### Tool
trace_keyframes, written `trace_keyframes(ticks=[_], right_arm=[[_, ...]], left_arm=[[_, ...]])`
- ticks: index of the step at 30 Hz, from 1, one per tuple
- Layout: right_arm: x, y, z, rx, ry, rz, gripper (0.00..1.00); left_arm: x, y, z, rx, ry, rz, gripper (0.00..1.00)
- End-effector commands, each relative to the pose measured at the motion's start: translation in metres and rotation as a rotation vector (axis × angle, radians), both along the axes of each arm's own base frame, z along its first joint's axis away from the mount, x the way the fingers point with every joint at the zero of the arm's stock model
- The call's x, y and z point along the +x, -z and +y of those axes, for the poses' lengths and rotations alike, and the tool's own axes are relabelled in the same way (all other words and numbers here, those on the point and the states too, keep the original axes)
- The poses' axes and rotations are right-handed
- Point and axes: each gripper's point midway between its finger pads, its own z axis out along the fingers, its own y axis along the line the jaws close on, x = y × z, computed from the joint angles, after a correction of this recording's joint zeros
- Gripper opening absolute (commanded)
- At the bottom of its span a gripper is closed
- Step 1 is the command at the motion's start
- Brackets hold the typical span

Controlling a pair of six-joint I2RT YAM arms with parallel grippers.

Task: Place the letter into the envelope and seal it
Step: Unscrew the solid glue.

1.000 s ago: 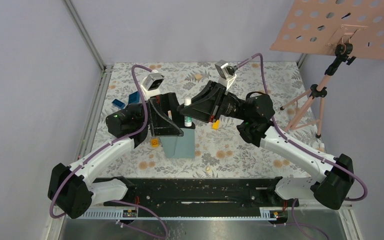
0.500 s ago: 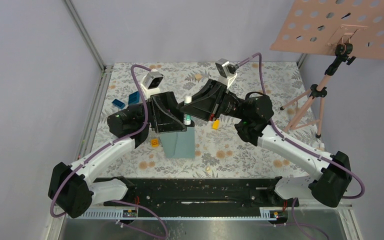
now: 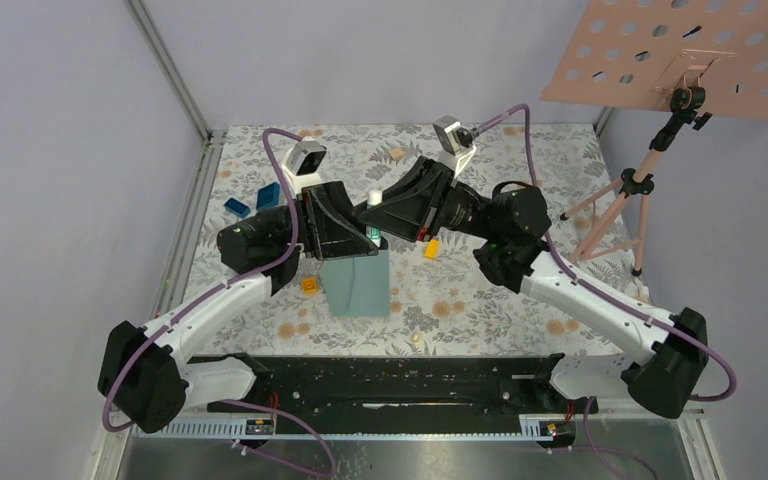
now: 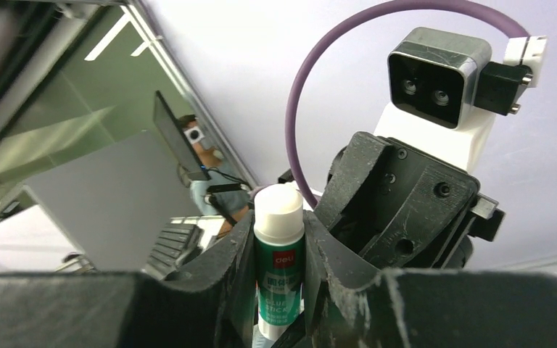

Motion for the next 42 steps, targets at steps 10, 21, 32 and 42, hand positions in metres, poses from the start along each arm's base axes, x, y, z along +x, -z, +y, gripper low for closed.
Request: trace_keyframes(ticks=[10,21,32,42], right_arm=[[0.016,0.059,0.002,-0.504,0.454,-0.172,0.00],[0.057,0.100,0.002,-0.783,0.808,-0.062,0.00],[0.053,0.103,0.004,-0.779,0.847,-0.167,0.00],[-0.006,0.095,-0.033,-0.590,0.390,-0.320,0.00]], left_arm=[[0.049,0.038,-0.019,0.186,-0.254,0.113,0.00],[0.086,0.045,0.007,0.387,-0.689,0.104,0.00],[0.077,0.055,0.009,0.429,-0.693,0.056,0.51],[0.000,0.043,0.021,0.451,-0.357,-0.281,0.70]])
